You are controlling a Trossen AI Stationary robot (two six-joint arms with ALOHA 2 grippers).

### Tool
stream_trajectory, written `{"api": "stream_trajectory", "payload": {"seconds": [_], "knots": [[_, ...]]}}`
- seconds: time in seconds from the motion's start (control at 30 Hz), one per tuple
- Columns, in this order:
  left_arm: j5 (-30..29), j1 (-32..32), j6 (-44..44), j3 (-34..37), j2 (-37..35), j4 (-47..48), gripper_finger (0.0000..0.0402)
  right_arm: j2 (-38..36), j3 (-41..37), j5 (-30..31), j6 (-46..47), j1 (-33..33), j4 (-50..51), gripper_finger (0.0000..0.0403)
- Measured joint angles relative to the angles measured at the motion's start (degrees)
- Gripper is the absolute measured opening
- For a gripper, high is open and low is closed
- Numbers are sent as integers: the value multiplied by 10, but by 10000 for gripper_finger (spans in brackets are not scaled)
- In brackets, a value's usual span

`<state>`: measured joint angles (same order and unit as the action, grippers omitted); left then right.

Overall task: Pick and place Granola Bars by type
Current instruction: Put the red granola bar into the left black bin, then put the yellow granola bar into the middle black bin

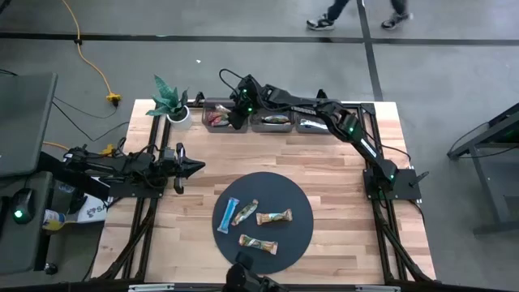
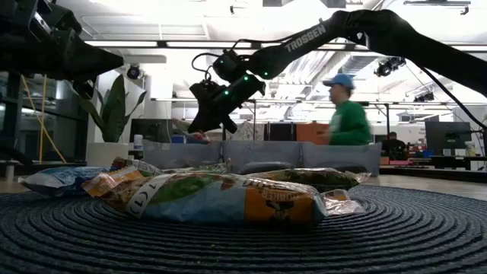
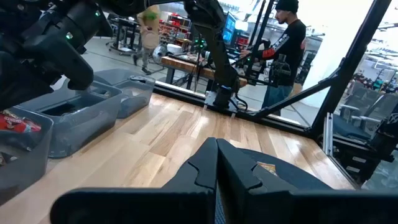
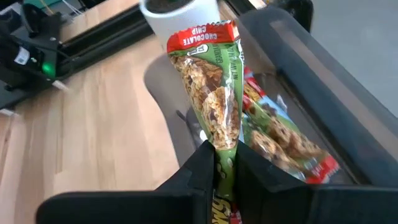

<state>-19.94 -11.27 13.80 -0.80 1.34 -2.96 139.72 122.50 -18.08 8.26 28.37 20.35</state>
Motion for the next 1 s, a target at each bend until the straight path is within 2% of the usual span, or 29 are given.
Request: {"api": "stream_trajectory", "payload": {"seconds": [0.6,1.0], "knots": [[0,0,0,0,0,0,1,0,0,-4,36,5,16,115],[0,0,0,0,0,0,1,-17,0,-20,69,-19,-82,150]]}}
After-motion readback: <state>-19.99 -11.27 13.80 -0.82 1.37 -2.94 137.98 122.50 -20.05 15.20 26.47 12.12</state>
